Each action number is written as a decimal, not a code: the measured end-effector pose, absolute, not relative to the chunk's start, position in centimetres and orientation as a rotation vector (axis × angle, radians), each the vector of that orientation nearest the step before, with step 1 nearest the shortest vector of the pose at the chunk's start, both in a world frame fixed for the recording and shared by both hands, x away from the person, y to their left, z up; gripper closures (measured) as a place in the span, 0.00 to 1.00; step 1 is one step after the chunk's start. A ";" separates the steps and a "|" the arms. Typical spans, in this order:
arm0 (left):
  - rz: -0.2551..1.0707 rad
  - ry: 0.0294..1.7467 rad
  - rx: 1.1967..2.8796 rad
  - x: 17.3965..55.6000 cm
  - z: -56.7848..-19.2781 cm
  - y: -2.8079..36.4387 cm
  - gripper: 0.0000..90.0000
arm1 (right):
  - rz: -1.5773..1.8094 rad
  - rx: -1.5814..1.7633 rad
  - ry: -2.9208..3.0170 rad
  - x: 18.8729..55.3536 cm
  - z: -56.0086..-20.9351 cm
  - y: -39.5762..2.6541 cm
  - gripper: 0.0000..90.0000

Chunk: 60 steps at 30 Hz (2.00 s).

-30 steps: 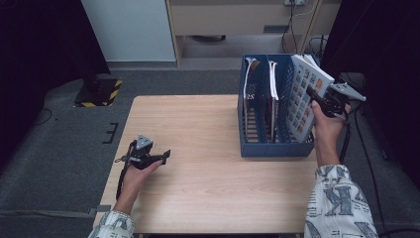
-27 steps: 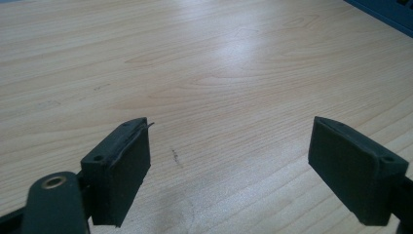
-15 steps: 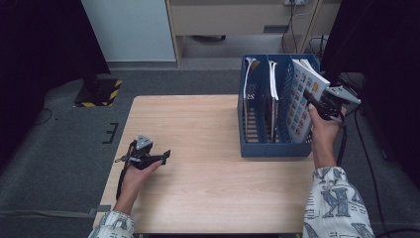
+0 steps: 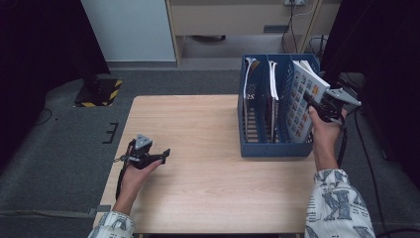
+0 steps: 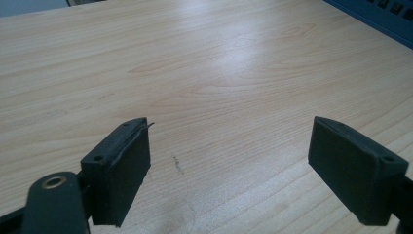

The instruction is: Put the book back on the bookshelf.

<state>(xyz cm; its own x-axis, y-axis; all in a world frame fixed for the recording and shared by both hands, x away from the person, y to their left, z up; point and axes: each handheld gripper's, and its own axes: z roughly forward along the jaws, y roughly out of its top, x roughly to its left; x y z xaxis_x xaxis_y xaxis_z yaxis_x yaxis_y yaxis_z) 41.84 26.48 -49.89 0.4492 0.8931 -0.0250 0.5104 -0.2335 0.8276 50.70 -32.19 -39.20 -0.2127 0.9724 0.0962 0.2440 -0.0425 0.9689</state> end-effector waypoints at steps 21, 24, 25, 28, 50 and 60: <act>0.603 1.169 1.892 41.9 -49.7 26.2 0.17 | 1.299 1.266 1.612 48.2 -40.1 -31.5 0.82; 0.603 1.168 1.892 41.9 -49.7 26.1 0.17 | 1.278 1.254 1.640 47.8 -40.3 -31.2 0.81; 0.603 1.168 1.892 41.9 -49.7 26.1 0.17 | 1.278 1.254 1.640 47.8 -40.3 -31.2 0.81; 0.603 1.168 1.889 41.9 -49.6 26.1 0.17 | 1.270 1.241 1.639 47.6 -40.5 -30.8 0.81; 0.602 1.163 1.888 41.9 -49.5 26.1 0.17 | 1.298 1.240 1.620 47.9 -39.7 -30.8 0.77; 0.598 1.158 1.891 41.9 -49.5 26.0 0.17 | 1.337 1.218 1.626 48.0 -38.8 -30.7 0.76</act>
